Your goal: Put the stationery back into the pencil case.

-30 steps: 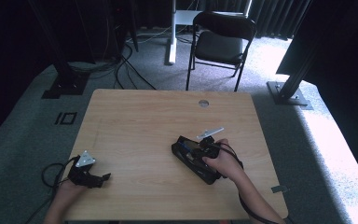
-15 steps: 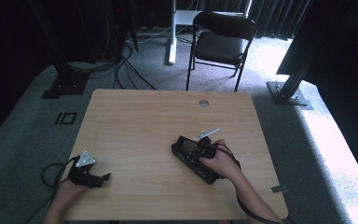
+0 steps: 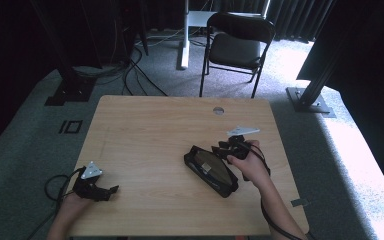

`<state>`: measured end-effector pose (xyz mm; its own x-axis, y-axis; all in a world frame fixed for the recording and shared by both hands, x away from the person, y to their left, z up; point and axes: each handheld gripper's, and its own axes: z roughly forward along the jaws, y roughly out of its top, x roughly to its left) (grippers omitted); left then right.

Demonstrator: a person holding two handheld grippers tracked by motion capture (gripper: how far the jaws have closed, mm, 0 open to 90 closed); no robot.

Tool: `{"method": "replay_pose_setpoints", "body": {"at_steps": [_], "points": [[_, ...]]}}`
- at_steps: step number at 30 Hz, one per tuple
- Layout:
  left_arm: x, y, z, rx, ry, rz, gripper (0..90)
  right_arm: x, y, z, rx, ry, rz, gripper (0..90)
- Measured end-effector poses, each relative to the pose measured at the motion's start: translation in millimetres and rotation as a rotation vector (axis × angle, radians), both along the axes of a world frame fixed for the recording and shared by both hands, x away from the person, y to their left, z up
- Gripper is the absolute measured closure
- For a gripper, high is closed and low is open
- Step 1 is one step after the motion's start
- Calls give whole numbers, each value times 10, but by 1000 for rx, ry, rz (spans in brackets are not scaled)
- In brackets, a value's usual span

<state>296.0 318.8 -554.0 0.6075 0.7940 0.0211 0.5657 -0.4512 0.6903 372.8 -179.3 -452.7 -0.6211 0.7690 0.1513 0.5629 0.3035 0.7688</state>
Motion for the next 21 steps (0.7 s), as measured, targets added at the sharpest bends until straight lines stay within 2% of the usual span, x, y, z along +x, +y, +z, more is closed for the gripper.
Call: {"method": "replay_pose_setpoints", "body": {"at_steps": [4,11,21], "points": [[0,0,0,0,0,0,16,81,-118,8,20,-39,-64,549],[0,0,1,1,0,0,16,176,-279,-61,27,-50,-137,499],[0,0,1,1,0,0,16,224,-542,-280,-15,-39,-230,410]]}}
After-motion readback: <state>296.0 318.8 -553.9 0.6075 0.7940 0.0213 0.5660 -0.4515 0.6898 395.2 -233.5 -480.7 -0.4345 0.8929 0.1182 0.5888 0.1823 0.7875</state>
